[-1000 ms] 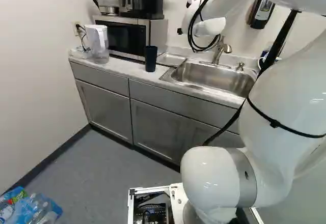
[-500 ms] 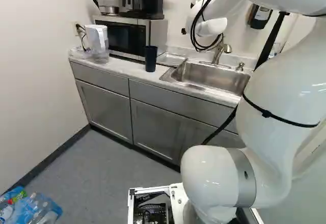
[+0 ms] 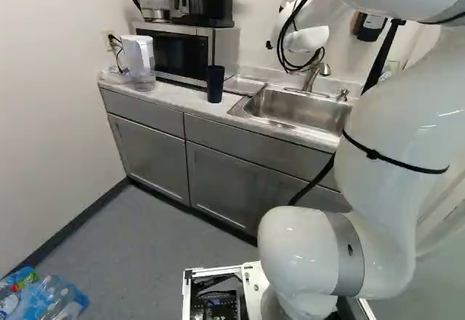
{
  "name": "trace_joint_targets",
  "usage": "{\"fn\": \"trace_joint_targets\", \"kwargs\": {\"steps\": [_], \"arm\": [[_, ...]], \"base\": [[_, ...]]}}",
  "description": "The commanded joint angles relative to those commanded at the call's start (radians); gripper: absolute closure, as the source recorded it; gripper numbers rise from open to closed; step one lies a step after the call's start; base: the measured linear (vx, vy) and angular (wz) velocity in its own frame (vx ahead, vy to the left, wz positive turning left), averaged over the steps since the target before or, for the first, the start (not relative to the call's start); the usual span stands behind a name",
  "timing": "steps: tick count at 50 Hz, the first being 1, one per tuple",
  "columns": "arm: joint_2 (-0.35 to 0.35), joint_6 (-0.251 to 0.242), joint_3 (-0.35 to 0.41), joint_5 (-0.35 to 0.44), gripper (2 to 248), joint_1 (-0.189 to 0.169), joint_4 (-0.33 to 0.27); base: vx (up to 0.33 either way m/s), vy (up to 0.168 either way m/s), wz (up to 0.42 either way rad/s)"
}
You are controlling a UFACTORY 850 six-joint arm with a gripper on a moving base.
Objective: Rinse the cup and place it in the tray
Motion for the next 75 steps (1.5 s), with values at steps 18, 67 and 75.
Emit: {"fn": "trace_joint_targets", "kwargs": {"steps": [18,67,75], "arm": [[-0.027,0.000,-0.029,0.000,3,-0.033,0.000],[-0.120,0.000,-0.129,-0.058,3,-0.096,0.000],[-0.137,0.000,-0.147,-0.073,3,-0.104,0.000]], "base": [[0.000,0.000,0.000],[0.000,0.000,0.000],[0.000,0.000,0.000]]}}
